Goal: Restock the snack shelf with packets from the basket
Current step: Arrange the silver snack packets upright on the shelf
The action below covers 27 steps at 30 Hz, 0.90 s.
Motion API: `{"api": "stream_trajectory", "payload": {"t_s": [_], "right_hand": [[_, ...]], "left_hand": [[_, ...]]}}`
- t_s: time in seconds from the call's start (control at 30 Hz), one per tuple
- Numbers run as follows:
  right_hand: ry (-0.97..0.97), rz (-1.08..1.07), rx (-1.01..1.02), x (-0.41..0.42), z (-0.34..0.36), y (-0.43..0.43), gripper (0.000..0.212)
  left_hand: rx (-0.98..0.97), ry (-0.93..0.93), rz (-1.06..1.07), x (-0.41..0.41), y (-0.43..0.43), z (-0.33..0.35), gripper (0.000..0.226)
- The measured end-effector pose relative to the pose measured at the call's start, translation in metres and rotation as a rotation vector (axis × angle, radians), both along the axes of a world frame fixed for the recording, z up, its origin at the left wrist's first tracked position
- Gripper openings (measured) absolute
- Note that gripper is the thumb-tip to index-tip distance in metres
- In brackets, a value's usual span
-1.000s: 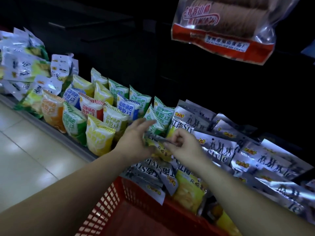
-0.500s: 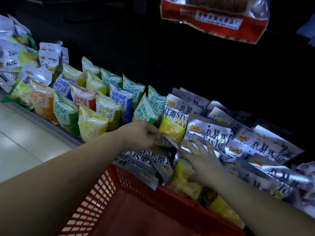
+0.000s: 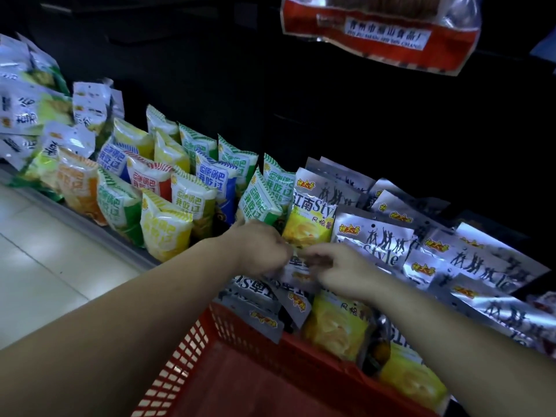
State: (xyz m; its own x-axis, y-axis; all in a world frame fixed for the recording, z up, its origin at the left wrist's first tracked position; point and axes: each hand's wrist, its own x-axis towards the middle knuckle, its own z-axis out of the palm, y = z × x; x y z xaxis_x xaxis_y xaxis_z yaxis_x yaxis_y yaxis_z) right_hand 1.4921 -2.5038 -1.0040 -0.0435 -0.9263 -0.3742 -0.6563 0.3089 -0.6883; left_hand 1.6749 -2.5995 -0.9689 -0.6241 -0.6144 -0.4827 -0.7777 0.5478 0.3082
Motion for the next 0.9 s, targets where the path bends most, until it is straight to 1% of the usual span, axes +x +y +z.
{"api": "stream_trajectory", "payload": {"t_s": [0.03,0.07,0.13,0.17,0.23,0.27,0.33,0.37,0.43,0.5,0.57,0.63,0.67,0.73,0.9], "right_hand": [[0.013,-0.031,-0.026,0.001,0.0,-0.006,0.038],[0.044,-0.094,-0.084,0.0,0.0,-0.013,0.034],[0.106,-0.258,-0.243,-0.006,0.002,-0.022,0.027],[0.131,-0.322,-0.318,-0.008,0.003,-0.027,0.026],[0.221,-0.356,-0.392,-0.011,0.004,-0.04,0.029],[0.289,-0.332,-0.391,-0.014,0.001,-0.049,0.033],[0.452,-0.252,-0.333,-0.021,-0.004,-0.07,0.043],[0.55,-0.226,-0.299,-0.025,-0.005,-0.08,0.047],[0.716,-0.229,-0.285,-0.032,-0.007,-0.094,0.047],[0.81,-0.285,-0.359,-0.037,-0.008,-0.101,0.047],[0.845,-0.343,-0.378,-0.04,-0.008,-0.102,0.042],[0.834,-0.342,-0.316,-0.043,-0.011,-0.101,0.031],[0.817,-0.338,-0.285,-0.043,-0.012,-0.1,0.03],[0.78,-0.348,-0.276,-0.044,-0.013,-0.097,0.038],[0.848,-0.359,-0.322,-0.05,-0.002,-0.098,0.056]], "left_hand": [[0.019,0.086,0.043,0.0,0.001,0.001,0.049],[-0.018,0.177,0.071,0.001,0.002,0.001,0.048],[-0.177,0.309,0.053,0.001,0.002,0.0,0.034],[-0.194,0.357,0.031,0.0,0.001,-0.003,0.028],[-0.099,0.379,-0.008,-0.001,0.002,-0.011,0.026],[-0.071,0.369,-0.02,-0.002,0.003,-0.016,0.031],[-0.095,0.332,-0.012,-0.003,0.001,-0.023,0.044],[-0.098,0.31,0.003,-0.002,0.0,-0.024,0.045],[-0.067,0.297,0.024,0.001,-0.005,-0.024,0.043],[-0.064,0.308,0.029,0.007,-0.011,-0.026,0.039],[-0.073,0.348,0.05,0.013,-0.014,-0.029,0.038],[-0.074,0.386,0.067,0.017,-0.016,-0.032,0.035],[-0.08,0.393,0.067,0.018,-0.016,-0.032,0.033],[-0.101,0.394,0.051,0.017,-0.014,-0.03,0.033],[-0.1,0.403,0.052,0.019,-0.013,-0.032,0.03]]}}
